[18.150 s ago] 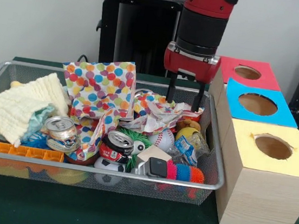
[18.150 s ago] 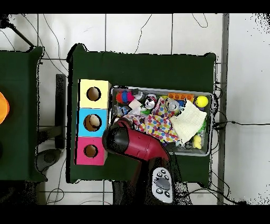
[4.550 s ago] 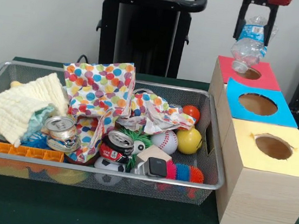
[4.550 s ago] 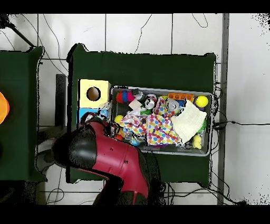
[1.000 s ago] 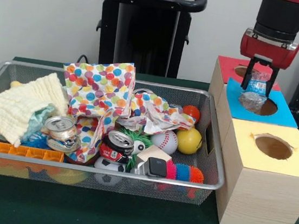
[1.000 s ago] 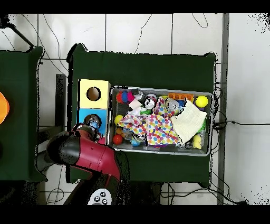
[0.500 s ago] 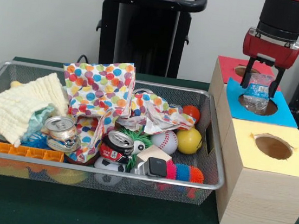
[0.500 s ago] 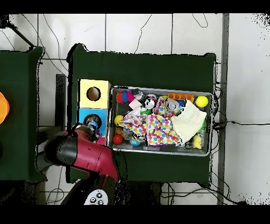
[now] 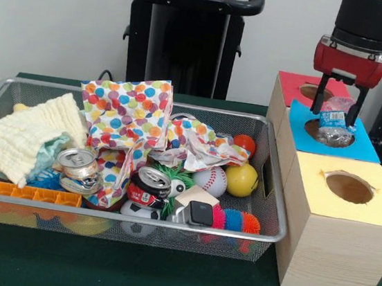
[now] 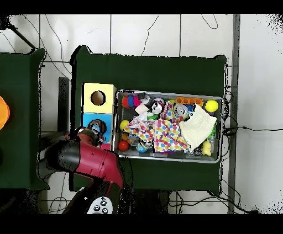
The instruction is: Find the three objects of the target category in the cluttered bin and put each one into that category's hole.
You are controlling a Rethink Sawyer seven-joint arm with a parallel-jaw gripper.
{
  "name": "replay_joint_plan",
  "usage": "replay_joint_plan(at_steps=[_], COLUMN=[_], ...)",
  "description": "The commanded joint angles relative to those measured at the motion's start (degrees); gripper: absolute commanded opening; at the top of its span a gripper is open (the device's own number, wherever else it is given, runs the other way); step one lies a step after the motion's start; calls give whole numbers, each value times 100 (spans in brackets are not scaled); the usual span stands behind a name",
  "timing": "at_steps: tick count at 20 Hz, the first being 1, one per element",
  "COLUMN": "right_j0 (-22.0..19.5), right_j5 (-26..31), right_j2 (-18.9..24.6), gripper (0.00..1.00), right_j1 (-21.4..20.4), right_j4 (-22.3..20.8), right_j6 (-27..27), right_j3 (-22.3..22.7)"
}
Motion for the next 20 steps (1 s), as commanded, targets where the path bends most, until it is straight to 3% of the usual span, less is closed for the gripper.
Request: replay_joint_plan(at_steps=[1,8,20], right_j0=[-264,-138,-94], right_j5=[620,1152,1420], right_j2=[194,-138,-332], gripper=[100,100,100], right_j1=[-10,-407,-529], right_j4=[176,25,-46], right_j6=[1428,1501,1475], right_j3=[-308,-563,-877])
